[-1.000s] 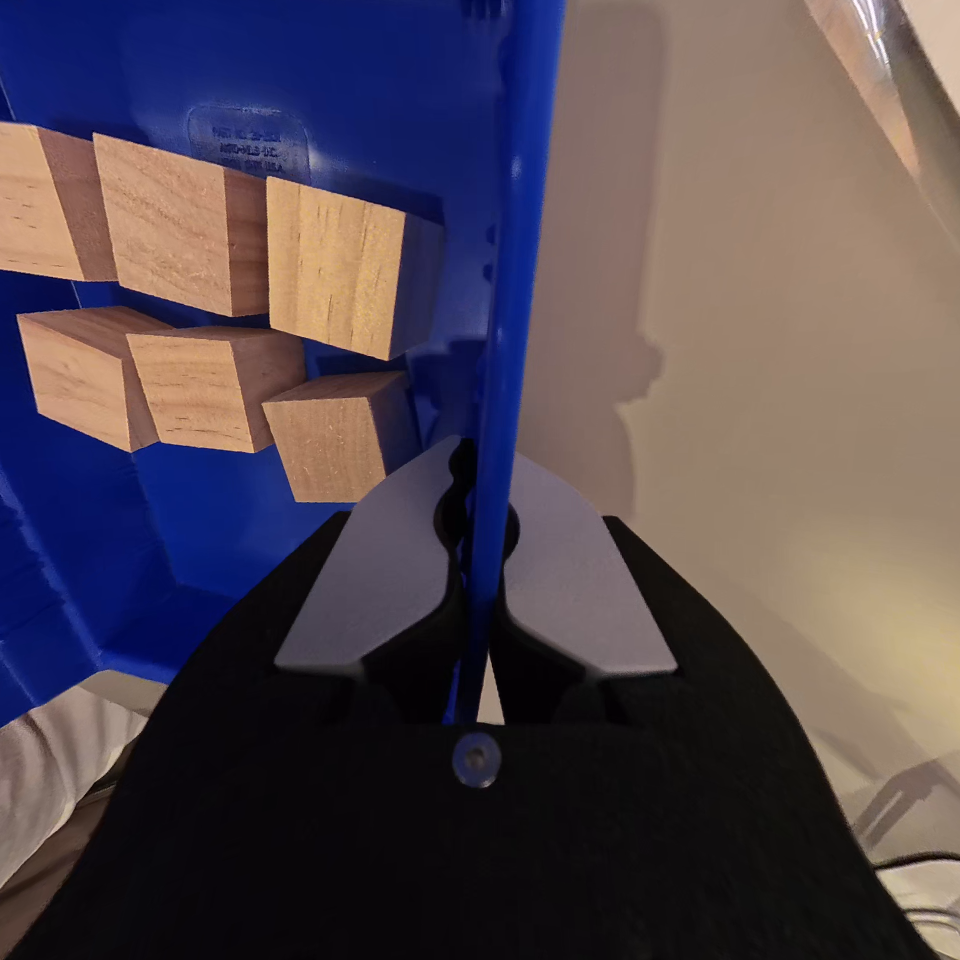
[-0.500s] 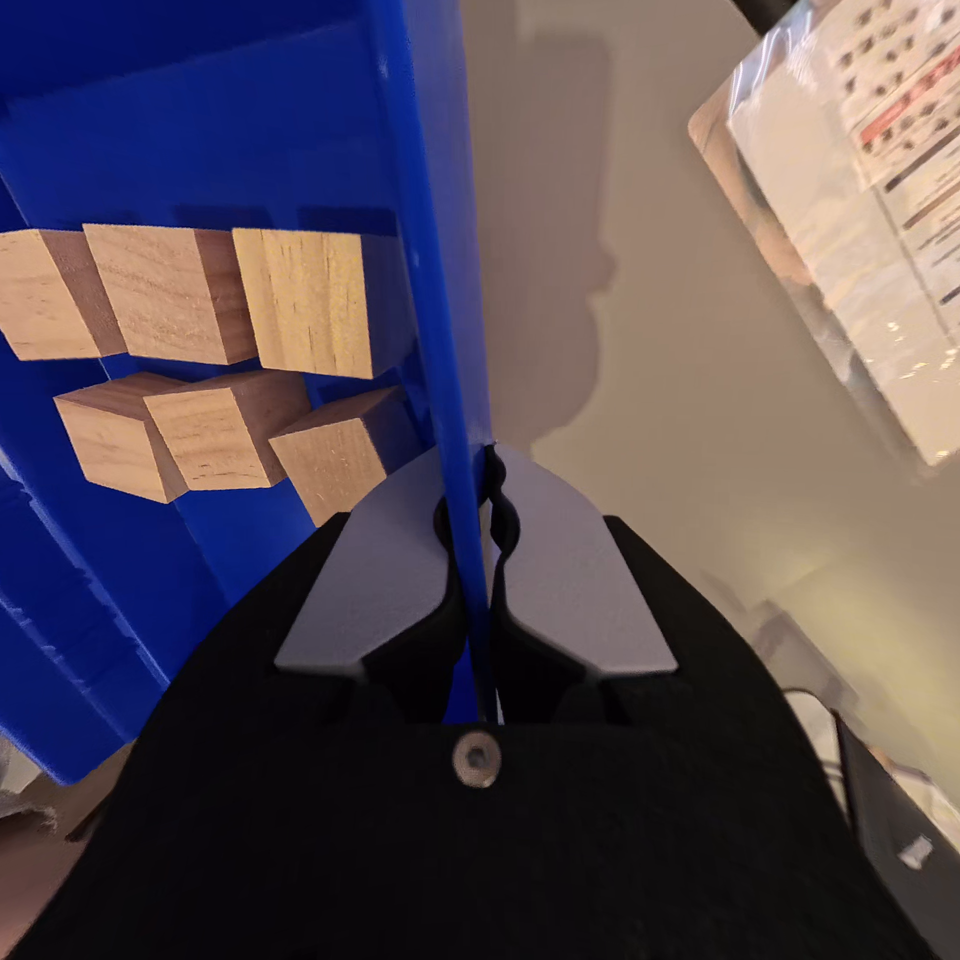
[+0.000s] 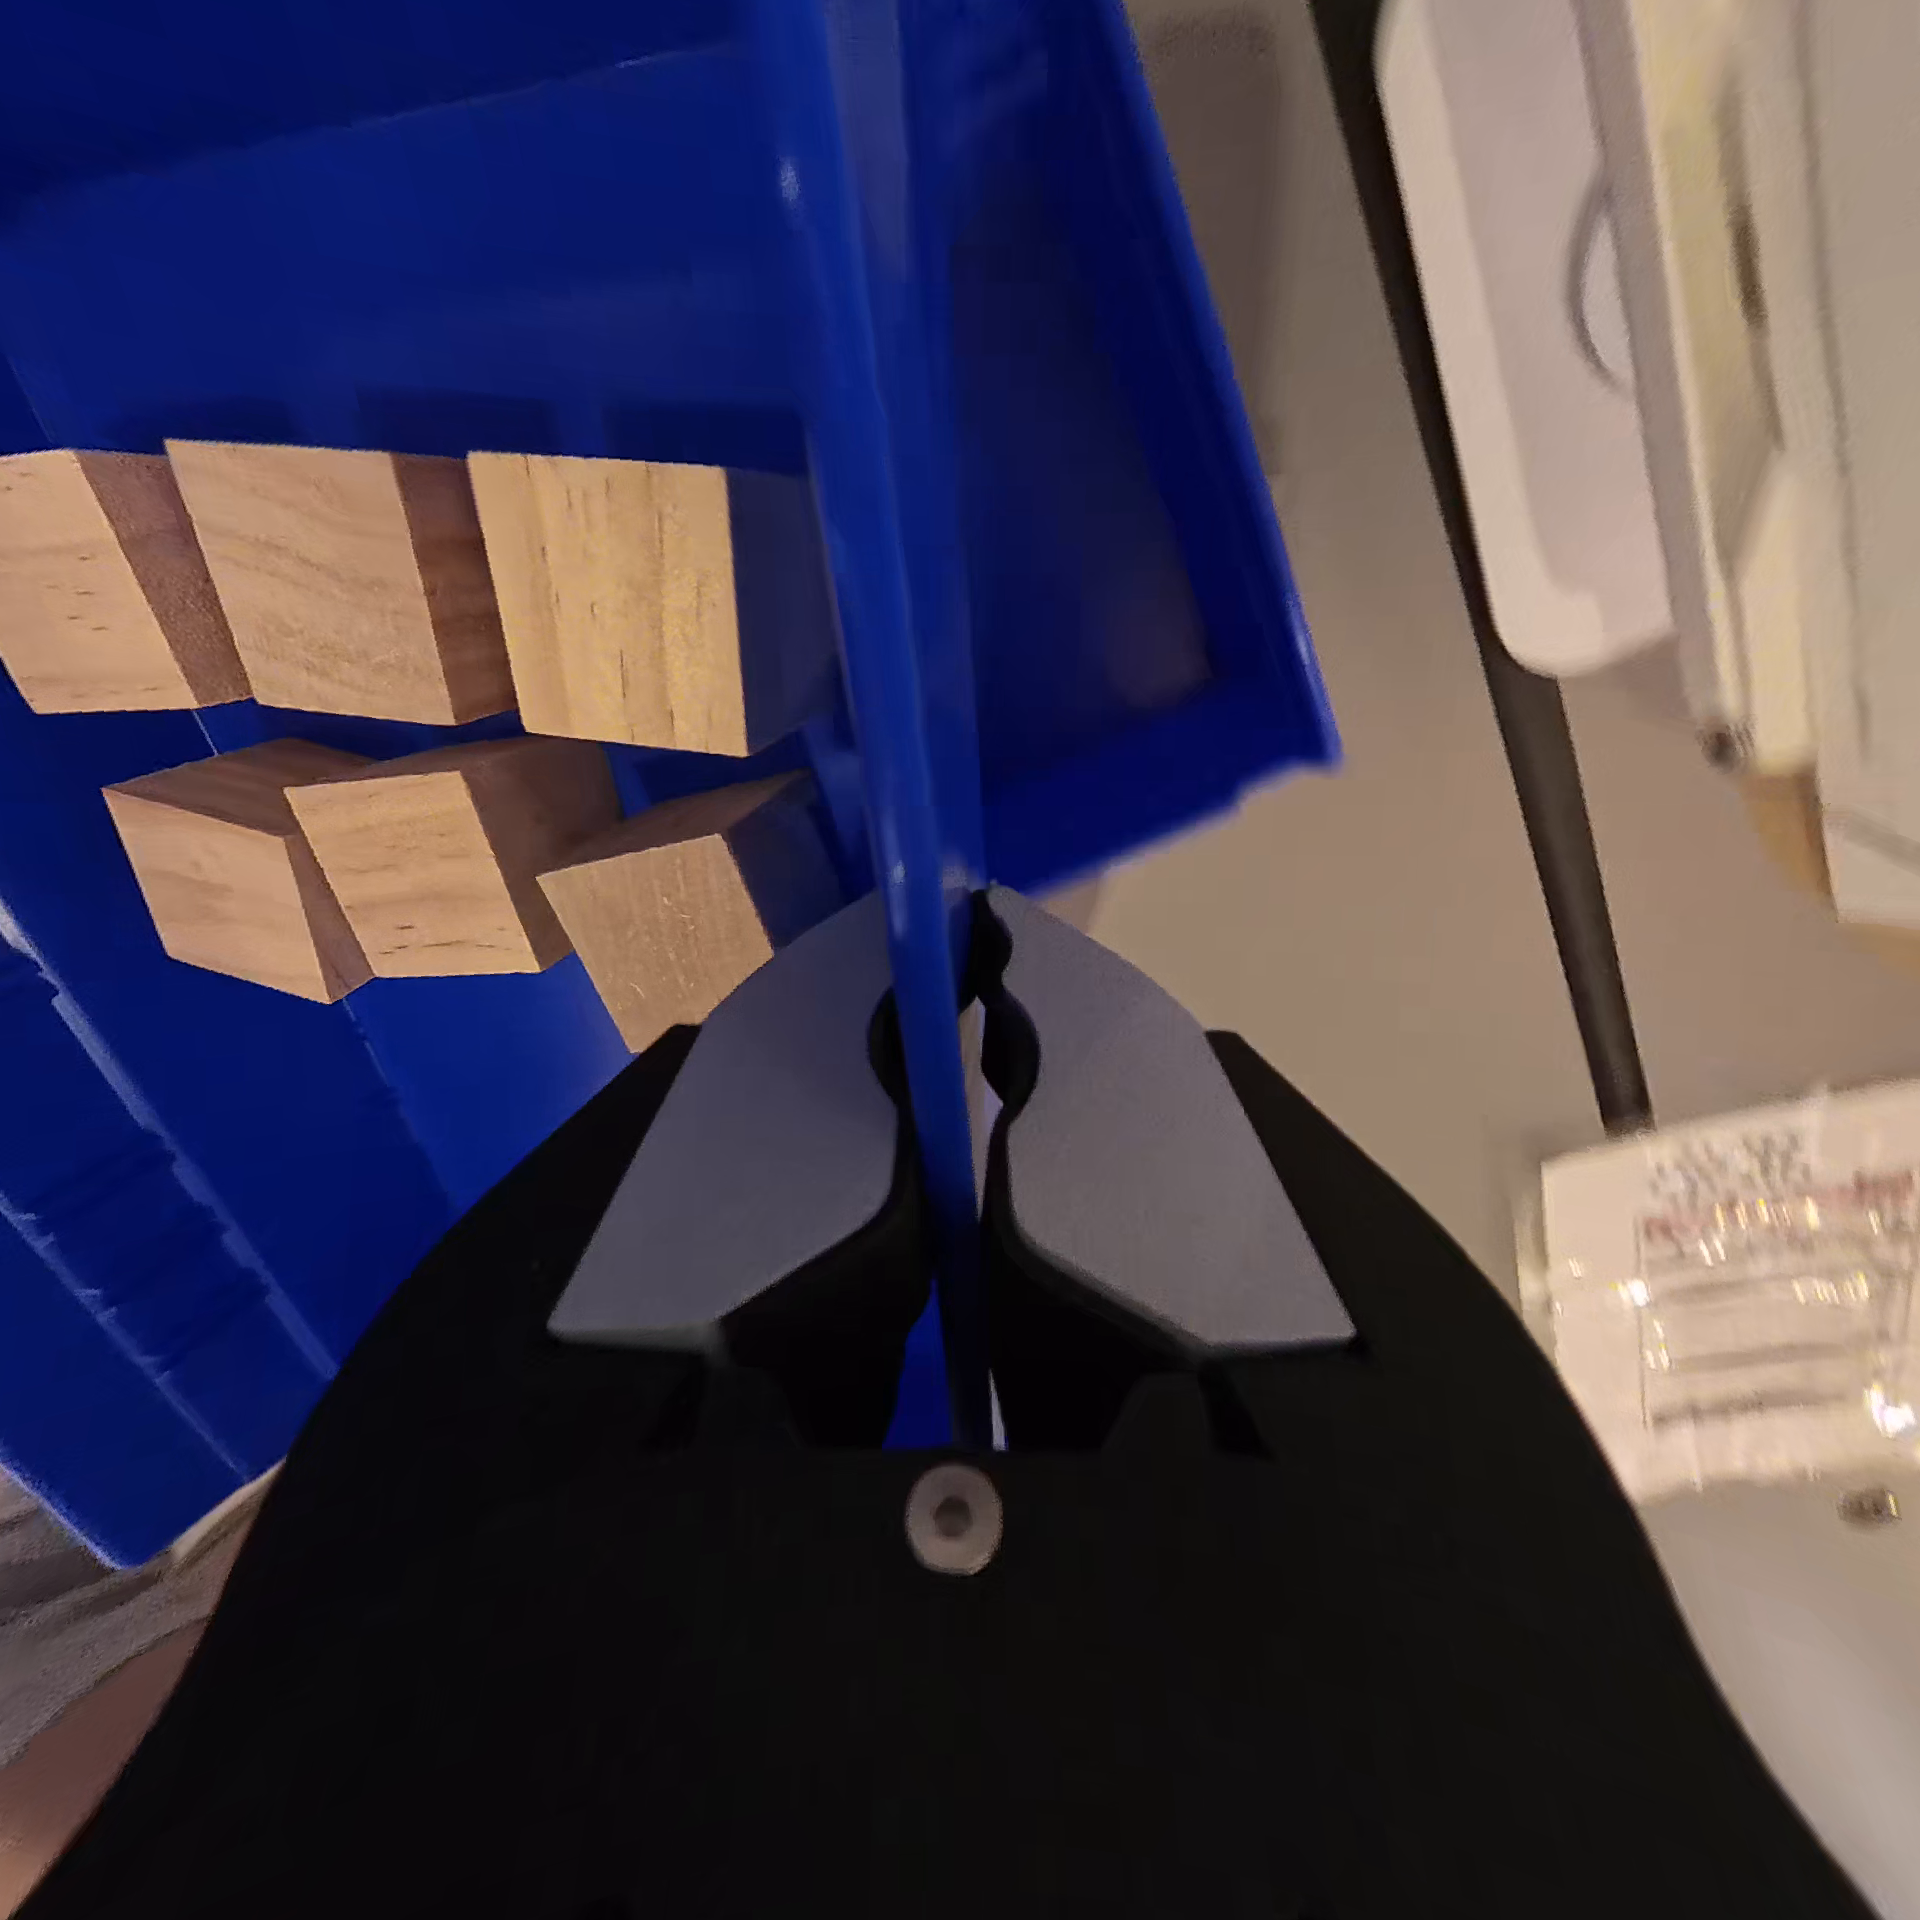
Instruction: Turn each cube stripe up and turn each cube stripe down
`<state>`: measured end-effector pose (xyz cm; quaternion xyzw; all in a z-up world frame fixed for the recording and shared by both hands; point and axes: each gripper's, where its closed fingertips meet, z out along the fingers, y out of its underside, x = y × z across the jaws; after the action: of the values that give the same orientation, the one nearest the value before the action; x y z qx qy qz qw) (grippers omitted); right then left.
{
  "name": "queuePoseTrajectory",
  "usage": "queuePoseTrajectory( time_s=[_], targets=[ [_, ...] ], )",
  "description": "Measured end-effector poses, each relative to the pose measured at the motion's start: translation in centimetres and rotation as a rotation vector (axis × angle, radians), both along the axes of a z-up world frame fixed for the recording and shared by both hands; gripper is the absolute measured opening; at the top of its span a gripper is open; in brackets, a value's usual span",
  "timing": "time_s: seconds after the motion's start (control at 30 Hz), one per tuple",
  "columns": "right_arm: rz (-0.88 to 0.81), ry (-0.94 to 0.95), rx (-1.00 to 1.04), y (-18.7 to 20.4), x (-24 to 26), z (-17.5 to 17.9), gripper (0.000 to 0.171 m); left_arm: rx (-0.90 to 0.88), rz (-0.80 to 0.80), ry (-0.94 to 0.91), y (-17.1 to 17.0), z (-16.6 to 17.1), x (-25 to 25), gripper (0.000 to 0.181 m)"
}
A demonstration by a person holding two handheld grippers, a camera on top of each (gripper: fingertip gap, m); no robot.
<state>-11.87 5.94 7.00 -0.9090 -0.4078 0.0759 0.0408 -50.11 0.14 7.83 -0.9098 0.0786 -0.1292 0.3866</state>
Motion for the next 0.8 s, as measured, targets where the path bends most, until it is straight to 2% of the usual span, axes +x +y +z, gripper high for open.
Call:
queuePoseTrajectory(
  time_s=[0.2,0.4,0.57,0.8],
  targets=[
    [0.057,0.107,-0.047,3.4,-13.2,-3.0,0.005,0.080,0.181,-0.031,-2.5,1.6,-4.9,0.029],
    [0.051,0.163,-0.094,5.0,-23.1,-5.9,0.006,0.136,0.205,-0.051,-3.8,2.6,-5.8,0.026],
    [0.044,0.140,-0.099,5.9,-28.2,-8.8,0.006,0.130,0.212,-0.049,-4.2,2.4,-6.3,0.027],
    [0.004,0.096,-0.113,6.4,-31.0,-12.7,0.005,0.100,0.199,-0.063,-3.7,1.7,-6.6,0.027]
  ],
)
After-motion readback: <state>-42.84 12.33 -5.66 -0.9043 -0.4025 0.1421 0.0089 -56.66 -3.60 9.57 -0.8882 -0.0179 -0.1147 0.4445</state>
